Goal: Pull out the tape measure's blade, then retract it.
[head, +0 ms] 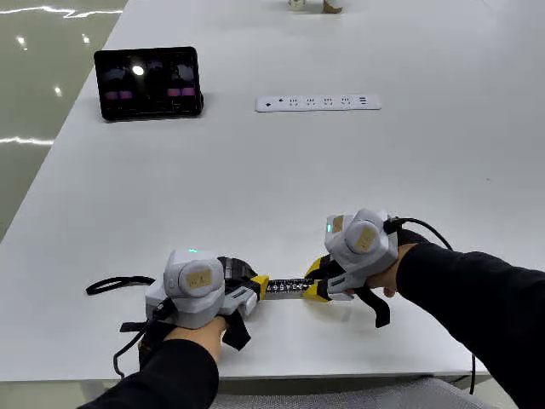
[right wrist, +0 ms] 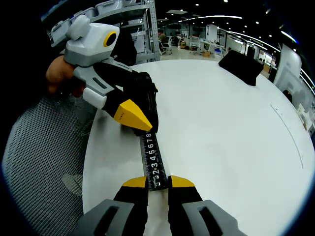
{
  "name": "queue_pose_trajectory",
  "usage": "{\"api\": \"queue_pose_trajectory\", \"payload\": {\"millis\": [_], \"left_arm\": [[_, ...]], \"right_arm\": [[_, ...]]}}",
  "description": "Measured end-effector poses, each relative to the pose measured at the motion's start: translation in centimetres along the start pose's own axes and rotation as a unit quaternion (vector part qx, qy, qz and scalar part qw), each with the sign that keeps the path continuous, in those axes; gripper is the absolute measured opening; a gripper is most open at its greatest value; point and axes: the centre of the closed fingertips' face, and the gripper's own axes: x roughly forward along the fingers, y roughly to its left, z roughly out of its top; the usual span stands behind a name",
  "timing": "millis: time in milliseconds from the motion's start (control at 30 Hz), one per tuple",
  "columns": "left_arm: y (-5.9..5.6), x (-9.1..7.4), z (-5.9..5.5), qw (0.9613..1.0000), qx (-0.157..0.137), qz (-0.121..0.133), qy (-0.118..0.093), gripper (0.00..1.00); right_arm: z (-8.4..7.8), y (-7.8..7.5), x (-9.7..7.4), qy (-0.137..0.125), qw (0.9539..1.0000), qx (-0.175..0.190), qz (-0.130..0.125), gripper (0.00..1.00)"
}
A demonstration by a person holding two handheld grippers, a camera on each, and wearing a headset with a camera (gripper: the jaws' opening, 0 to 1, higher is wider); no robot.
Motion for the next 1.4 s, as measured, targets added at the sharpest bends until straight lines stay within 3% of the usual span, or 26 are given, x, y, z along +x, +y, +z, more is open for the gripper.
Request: {"api": "queue_pose_trajectory", "payload": {"millis": [1400], "left_arm": [[0.1,0.0,-0.1,1.0,-0.004,-0.002,0.002,0.64]], "right_arm": [[1.6,0.3,1.4,-0.021,0.9998,0.0,0.006,0.12]]}}
